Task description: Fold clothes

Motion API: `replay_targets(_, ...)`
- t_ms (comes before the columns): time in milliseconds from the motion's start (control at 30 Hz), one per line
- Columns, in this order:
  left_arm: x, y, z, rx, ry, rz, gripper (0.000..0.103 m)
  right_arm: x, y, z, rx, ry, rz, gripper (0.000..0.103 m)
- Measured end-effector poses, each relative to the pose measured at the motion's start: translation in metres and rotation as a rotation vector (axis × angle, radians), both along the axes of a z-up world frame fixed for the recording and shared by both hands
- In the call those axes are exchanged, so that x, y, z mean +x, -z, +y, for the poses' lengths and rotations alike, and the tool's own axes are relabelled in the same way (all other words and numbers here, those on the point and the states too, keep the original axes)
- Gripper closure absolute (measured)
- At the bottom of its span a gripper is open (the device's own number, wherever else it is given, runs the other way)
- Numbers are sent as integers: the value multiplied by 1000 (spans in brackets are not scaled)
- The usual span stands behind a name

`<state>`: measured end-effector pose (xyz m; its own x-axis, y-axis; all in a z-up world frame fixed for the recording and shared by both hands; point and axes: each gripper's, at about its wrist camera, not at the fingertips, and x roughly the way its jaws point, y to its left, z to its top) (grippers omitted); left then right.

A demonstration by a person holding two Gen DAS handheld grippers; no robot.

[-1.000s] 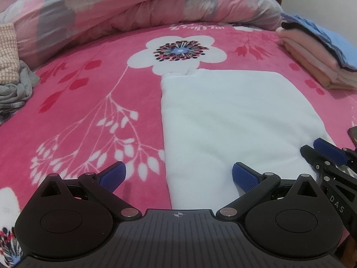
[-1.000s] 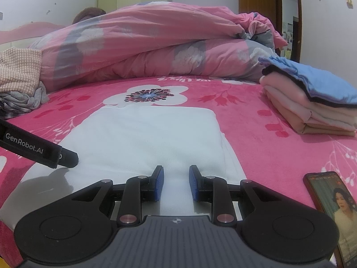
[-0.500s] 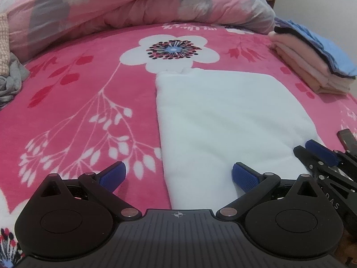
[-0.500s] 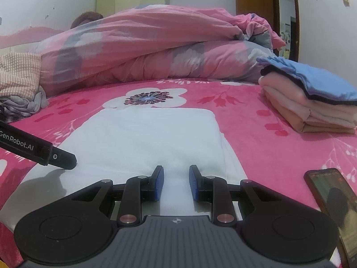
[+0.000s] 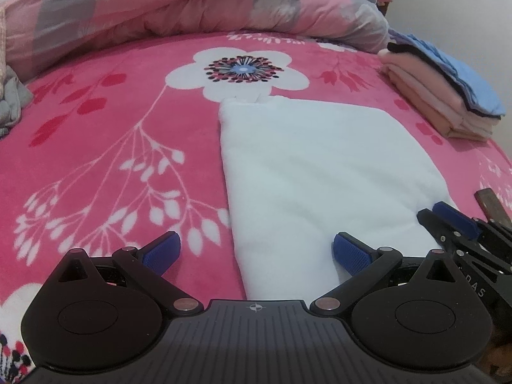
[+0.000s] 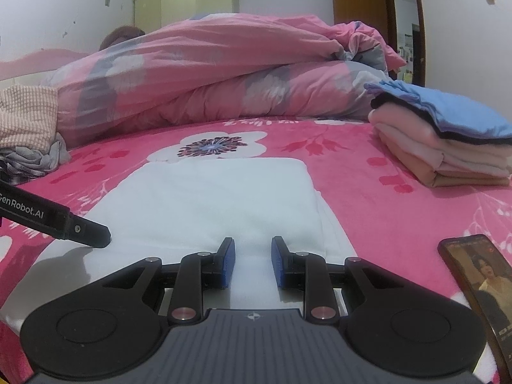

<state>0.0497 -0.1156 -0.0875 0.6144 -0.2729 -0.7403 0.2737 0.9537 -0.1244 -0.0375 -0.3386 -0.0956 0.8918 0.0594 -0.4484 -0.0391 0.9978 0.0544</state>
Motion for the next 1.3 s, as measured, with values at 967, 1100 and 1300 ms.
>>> replay_targets(967,55,17,60,-451,95,135,36,79,-46,-112,434,-80,222,32)
replay_targets(1100,70,35,70,-550,111,207,37,123,-26,-137,548,-69,440,32)
replay_targets(1300,96,46,74,-683,139,273,42,169,8,-141,697,-171,599,20)
